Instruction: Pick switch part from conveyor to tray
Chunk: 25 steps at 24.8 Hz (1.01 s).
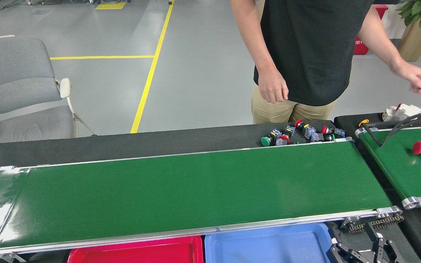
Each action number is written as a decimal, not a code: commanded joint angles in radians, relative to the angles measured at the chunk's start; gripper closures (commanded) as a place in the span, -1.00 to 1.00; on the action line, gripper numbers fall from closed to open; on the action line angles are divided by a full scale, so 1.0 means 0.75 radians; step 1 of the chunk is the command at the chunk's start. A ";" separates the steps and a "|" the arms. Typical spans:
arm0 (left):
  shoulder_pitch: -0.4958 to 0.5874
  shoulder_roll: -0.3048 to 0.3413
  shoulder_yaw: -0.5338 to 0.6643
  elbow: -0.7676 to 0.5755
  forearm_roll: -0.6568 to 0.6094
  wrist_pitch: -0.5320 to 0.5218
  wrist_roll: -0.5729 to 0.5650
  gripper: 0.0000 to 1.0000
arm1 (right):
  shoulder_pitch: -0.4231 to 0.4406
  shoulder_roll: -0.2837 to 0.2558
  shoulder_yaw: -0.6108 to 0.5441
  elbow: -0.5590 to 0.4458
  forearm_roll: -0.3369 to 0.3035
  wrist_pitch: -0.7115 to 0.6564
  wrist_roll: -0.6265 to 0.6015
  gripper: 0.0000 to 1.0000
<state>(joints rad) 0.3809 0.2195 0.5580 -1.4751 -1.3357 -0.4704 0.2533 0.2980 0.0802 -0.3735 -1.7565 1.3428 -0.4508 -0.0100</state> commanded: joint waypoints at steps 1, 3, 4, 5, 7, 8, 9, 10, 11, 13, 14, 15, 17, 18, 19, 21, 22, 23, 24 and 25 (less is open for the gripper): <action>-0.023 0.008 -0.004 -0.015 -0.003 -0.007 0.012 -1.00 | -0.007 0.006 -0.001 -0.018 -0.001 0.034 0.003 -0.91; -0.054 0.022 -0.038 -0.005 -0.011 -0.009 0.002 -1.00 | -0.003 -0.009 -0.001 -0.018 -0.001 0.063 0.003 -0.91; -0.062 0.016 -0.040 -0.007 -0.009 -0.007 0.006 -1.00 | -0.003 -0.011 -0.001 -0.018 -0.001 0.061 0.003 -0.91; -0.064 0.016 -0.040 -0.005 -0.007 -0.005 0.006 -1.00 | 0.000 -0.013 -0.001 -0.018 -0.001 0.061 0.003 -0.91; -0.068 0.012 -0.036 -0.005 -0.005 -0.001 0.008 -1.00 | 0.024 -0.015 -0.003 -0.018 -0.001 0.059 0.003 -0.92; -0.068 0.012 -0.034 -0.003 -0.005 0.001 0.008 -1.00 | 0.030 -0.015 -0.001 -0.018 -0.001 0.059 0.003 -0.94; -0.068 0.012 -0.034 -0.003 -0.005 0.001 0.010 -1.00 | 0.036 -0.015 -0.003 -0.018 -0.001 0.059 0.003 -0.96; -0.068 0.012 -0.034 0.001 -0.005 0.001 0.010 -1.00 | 0.036 -0.015 -0.003 -0.018 -0.005 0.059 0.003 -0.97; -0.070 0.016 -0.036 0.014 -0.005 0.001 0.010 -1.00 | 0.036 -0.015 -0.005 -0.018 -0.011 0.059 -0.001 -0.98; -0.080 0.014 -0.036 0.028 -0.005 0.001 0.010 -1.00 | 0.034 -0.017 -0.007 -0.018 -0.015 0.057 -0.009 -0.98; -0.082 0.014 -0.036 0.028 -0.005 0.001 0.010 -1.00 | 0.032 -0.025 -0.007 -0.018 -0.015 0.057 -0.013 -0.98; -0.082 0.012 -0.034 0.028 -0.005 0.003 0.012 -1.00 | 0.026 -0.031 -0.005 -0.018 -0.015 0.057 -0.013 -0.98; -0.089 0.012 -0.034 0.028 -0.003 0.003 0.012 -1.00 | 0.020 -0.027 -0.005 -0.018 -0.015 0.057 -0.011 -0.98; -0.091 0.014 -0.034 0.028 0.001 0.003 0.012 -1.00 | 0.020 -0.027 -0.005 -0.018 -0.015 0.059 -0.009 -0.98; -0.093 0.014 -0.034 0.028 0.006 0.003 0.012 -1.00 | 0.020 -0.027 -0.005 -0.018 -0.015 0.061 -0.009 -0.98; -0.103 0.012 -0.032 0.028 0.008 0.003 0.012 -1.00 | 0.020 -0.027 -0.005 -0.018 -0.015 0.063 -0.009 -0.98; -0.107 0.014 -0.030 0.028 0.008 0.003 0.012 -1.00 | 0.018 -0.029 -0.005 -0.018 -0.015 0.059 -0.009 -0.98; -0.107 0.016 -0.028 0.028 0.008 0.003 0.012 -1.00 | 0.018 -0.033 -0.003 -0.018 -0.015 0.055 -0.009 -0.98; -0.107 0.018 -0.018 0.036 0.008 0.003 0.012 -1.00 | 0.018 -0.037 -0.001 -0.018 -0.015 0.047 -0.009 -0.98; -0.109 0.018 -0.008 0.040 0.010 -0.005 0.010 -1.00 | 0.020 -0.043 0.001 -0.018 -0.015 0.032 -0.007 -0.98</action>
<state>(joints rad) 0.3051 0.2204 0.5396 -1.4405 -1.3336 -0.4653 0.2528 0.3203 0.0598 -0.3729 -1.7565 1.3350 -0.4075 -0.0064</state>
